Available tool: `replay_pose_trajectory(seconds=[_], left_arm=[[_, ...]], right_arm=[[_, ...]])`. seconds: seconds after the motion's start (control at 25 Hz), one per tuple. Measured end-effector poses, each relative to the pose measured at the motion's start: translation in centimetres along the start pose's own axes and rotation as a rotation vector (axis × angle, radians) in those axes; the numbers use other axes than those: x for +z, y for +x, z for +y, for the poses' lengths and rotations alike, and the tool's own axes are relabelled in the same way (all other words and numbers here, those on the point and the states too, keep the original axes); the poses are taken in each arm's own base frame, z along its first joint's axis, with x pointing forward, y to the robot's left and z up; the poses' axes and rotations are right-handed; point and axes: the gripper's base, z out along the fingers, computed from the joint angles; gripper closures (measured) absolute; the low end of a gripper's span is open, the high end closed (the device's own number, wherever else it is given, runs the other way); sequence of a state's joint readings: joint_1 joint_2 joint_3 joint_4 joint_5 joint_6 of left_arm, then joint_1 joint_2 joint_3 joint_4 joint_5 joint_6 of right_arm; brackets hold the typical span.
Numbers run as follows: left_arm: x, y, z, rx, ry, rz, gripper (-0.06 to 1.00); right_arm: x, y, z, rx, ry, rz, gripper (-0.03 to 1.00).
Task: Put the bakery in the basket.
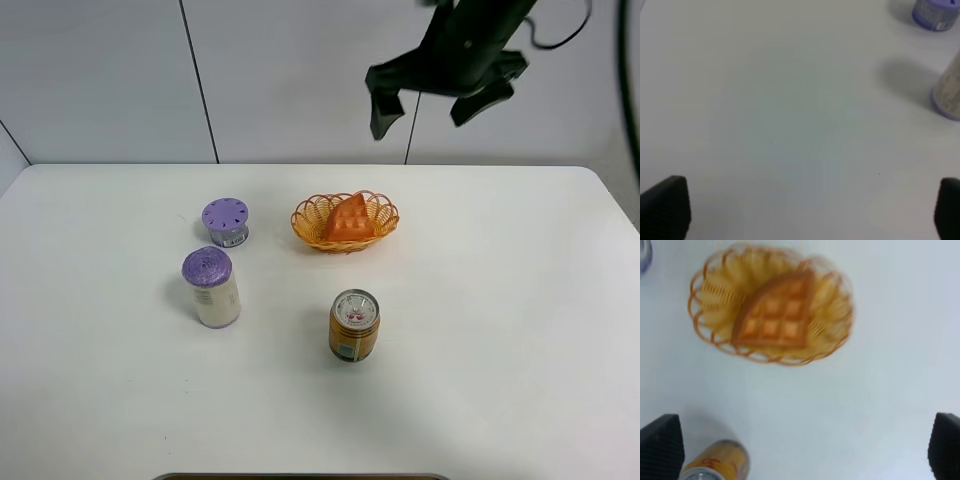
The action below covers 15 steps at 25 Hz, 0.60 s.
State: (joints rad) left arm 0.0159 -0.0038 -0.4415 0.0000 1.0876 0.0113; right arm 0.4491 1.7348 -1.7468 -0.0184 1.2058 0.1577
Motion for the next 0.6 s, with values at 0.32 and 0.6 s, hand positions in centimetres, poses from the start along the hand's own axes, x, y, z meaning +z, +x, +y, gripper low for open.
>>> replay_pose_trajectory(seconds=[0.32, 0.6], left_arm=[[0.0, 0.0, 0.0, 0.000, 0.000, 0.000, -0.05], [0.0, 0.0, 0.0, 0.000, 0.000, 0.000, -0.05]], right_arm=[[-11.2, 2.7, -1.1, -0.026, 0.018, -0.262, 0.00], [-13.1, 10.1, -2.8, -0.052, 0.090, -0.235, 0.00]])
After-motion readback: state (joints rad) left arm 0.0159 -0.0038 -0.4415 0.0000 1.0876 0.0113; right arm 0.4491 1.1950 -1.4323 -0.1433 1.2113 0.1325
